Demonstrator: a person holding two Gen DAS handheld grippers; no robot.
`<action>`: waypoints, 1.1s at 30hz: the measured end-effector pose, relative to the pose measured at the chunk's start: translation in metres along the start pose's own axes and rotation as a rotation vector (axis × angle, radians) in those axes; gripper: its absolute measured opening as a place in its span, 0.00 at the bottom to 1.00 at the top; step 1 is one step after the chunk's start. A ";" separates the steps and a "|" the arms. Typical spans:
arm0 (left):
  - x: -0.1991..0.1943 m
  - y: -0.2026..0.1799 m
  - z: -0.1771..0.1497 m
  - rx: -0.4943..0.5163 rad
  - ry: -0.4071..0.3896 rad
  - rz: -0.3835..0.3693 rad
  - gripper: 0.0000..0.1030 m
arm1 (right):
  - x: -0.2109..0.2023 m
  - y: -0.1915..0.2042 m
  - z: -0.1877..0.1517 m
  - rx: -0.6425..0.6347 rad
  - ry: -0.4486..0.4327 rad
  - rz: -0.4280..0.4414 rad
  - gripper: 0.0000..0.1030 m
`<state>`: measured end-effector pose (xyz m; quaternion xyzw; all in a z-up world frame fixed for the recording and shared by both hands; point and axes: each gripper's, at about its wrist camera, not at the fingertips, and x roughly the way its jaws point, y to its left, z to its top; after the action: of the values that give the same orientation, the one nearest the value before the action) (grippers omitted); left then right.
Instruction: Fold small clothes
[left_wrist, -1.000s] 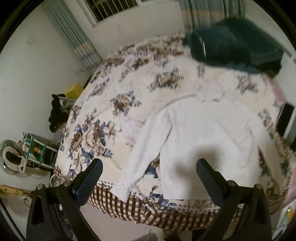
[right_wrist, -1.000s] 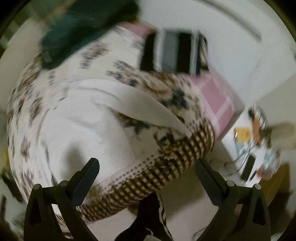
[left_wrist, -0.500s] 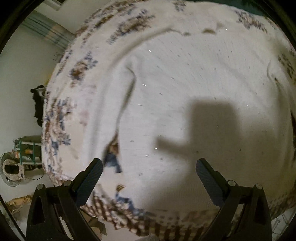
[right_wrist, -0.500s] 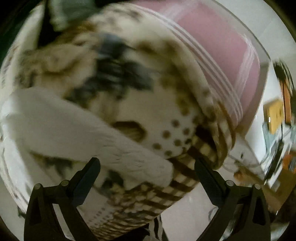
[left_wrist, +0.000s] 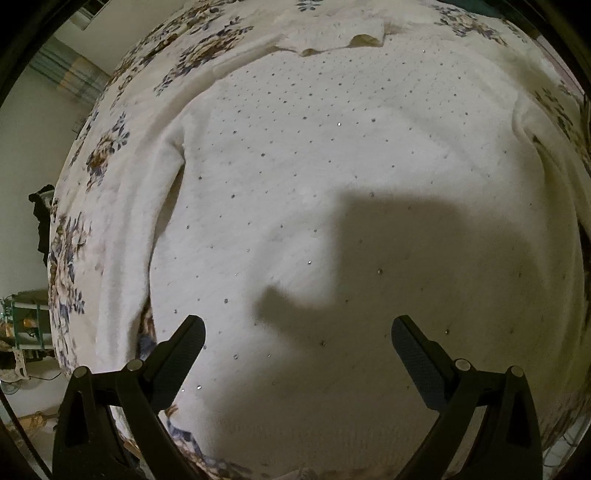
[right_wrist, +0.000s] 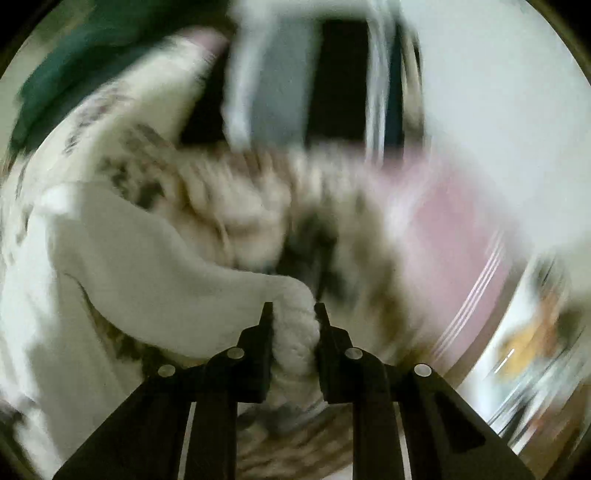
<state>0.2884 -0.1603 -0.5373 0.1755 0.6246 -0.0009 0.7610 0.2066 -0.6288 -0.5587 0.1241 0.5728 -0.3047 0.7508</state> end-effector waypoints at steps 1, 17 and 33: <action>0.001 0.000 0.000 -0.004 0.002 -0.004 1.00 | -0.006 0.006 0.000 -0.065 -0.035 -0.029 0.22; 0.044 -0.008 -0.012 -0.003 0.060 0.036 1.00 | 0.131 -0.123 -0.105 0.761 0.450 0.394 0.67; 0.020 -0.036 0.000 0.026 -0.013 -0.045 1.00 | 0.037 -0.134 0.055 0.518 0.031 0.313 0.08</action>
<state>0.2848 -0.1898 -0.5664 0.1713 0.6232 -0.0270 0.7626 0.1755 -0.7748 -0.5546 0.4029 0.4613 -0.3194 0.7231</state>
